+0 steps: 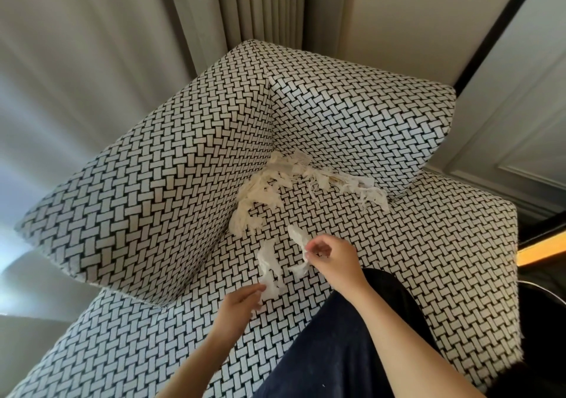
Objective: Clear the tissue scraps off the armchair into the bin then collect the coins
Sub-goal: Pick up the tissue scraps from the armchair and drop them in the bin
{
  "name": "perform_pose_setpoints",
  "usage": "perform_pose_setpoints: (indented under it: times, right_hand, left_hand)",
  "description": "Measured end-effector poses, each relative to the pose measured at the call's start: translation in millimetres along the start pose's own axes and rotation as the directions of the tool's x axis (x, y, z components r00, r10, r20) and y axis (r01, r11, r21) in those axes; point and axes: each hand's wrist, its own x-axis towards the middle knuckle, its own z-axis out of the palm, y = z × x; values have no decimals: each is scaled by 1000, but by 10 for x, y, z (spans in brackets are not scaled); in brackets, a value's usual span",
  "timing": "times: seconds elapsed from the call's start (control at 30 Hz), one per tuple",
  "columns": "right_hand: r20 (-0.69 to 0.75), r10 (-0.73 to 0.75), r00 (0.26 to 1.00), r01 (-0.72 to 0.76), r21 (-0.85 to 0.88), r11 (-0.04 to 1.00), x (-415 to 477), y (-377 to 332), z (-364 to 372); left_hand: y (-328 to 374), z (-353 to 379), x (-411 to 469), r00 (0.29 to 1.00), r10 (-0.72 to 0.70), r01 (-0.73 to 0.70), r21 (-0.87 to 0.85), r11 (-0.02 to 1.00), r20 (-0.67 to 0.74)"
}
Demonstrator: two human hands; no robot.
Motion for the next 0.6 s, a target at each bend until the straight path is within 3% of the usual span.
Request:
perform_pose_setpoints:
  times: [0.4,0.6]
  right_hand:
    - [-60,-52,997,48,-66,997,-201,-67,-4]
    - [-114,-52,992,43,-82,996,-316,-107,-180]
  left_hand:
    - [253,-3,-147,991,131,-131,-5,991,3]
    - [540,38,-124,945,326,-325,189,927,26]
